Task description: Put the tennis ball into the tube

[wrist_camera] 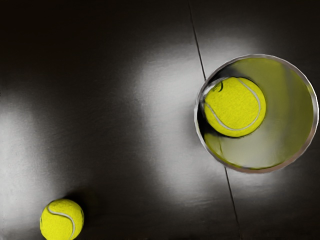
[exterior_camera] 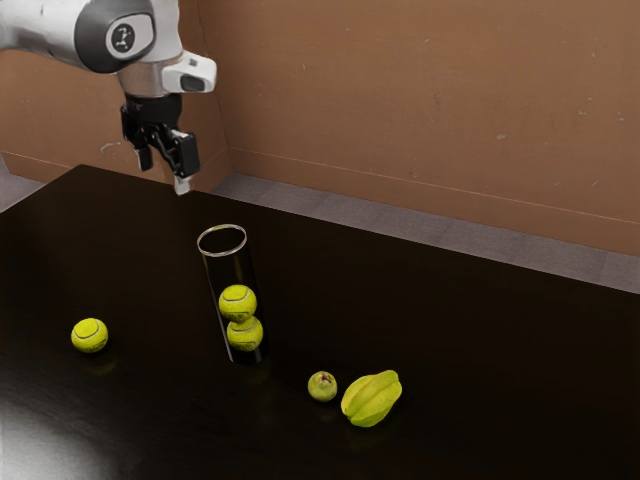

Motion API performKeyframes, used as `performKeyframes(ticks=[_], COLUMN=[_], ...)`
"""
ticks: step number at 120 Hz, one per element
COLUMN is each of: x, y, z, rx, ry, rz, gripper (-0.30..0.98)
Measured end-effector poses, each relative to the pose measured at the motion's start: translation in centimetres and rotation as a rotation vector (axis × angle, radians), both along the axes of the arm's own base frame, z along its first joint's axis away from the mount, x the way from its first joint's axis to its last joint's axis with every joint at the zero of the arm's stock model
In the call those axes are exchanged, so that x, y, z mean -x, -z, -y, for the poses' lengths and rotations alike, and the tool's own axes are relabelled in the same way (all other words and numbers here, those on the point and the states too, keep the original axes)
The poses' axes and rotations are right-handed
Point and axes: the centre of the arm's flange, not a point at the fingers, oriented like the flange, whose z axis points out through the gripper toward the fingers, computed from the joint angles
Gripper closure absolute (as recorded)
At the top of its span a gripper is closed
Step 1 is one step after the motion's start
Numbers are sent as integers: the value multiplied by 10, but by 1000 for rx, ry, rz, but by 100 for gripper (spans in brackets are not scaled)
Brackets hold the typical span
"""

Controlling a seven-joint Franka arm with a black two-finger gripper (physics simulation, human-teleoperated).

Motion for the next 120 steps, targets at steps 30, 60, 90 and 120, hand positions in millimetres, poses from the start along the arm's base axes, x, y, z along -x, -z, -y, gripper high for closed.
performKeyframes(ticks=[30, 60, 90, 120], x=[30, 66, 80, 91], y=[63, 149, 233, 292], z=[-18, -107, -152, -234], rx=[-2, 85, 92, 82], ry=[142, 50, 17, -81], rz=[-161, -301, -279, -184], gripper=[0, 0, 0, 0])
